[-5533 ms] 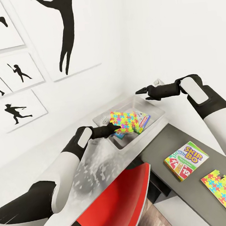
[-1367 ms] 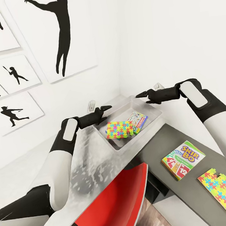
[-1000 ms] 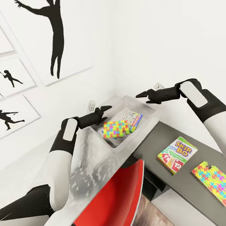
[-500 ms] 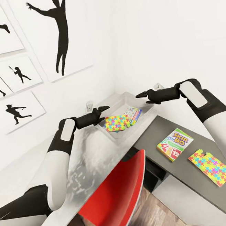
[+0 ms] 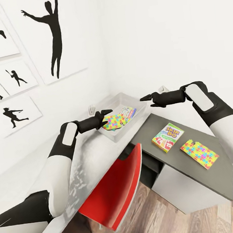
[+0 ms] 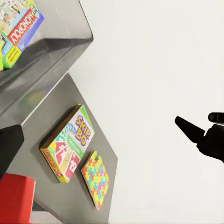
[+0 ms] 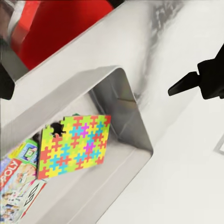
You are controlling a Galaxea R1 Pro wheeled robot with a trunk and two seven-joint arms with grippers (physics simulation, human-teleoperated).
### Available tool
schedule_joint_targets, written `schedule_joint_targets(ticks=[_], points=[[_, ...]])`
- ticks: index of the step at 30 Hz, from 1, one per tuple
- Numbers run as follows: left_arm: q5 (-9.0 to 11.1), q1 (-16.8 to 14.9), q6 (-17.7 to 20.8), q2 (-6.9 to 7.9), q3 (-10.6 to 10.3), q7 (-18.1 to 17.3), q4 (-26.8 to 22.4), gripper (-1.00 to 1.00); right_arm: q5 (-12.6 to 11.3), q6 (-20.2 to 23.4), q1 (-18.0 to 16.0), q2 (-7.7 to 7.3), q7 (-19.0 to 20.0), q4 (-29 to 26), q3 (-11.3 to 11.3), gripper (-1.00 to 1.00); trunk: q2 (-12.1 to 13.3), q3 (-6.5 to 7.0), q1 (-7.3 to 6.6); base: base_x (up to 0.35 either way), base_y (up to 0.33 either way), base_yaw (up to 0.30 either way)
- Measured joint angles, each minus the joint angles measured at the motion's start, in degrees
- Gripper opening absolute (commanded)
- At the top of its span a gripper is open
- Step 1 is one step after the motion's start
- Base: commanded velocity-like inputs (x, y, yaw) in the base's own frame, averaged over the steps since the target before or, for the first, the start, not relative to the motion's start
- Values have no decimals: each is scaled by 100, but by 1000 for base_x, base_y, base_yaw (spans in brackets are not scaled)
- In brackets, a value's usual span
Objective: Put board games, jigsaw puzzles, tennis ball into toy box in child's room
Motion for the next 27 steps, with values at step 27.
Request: schedule_joint_targets(ticks=[27], points=[[-4,1,-5,1,0,0,0,100,2,0,45,-8,-2,0,0,100,1,186,0,-8,-132,-206]])
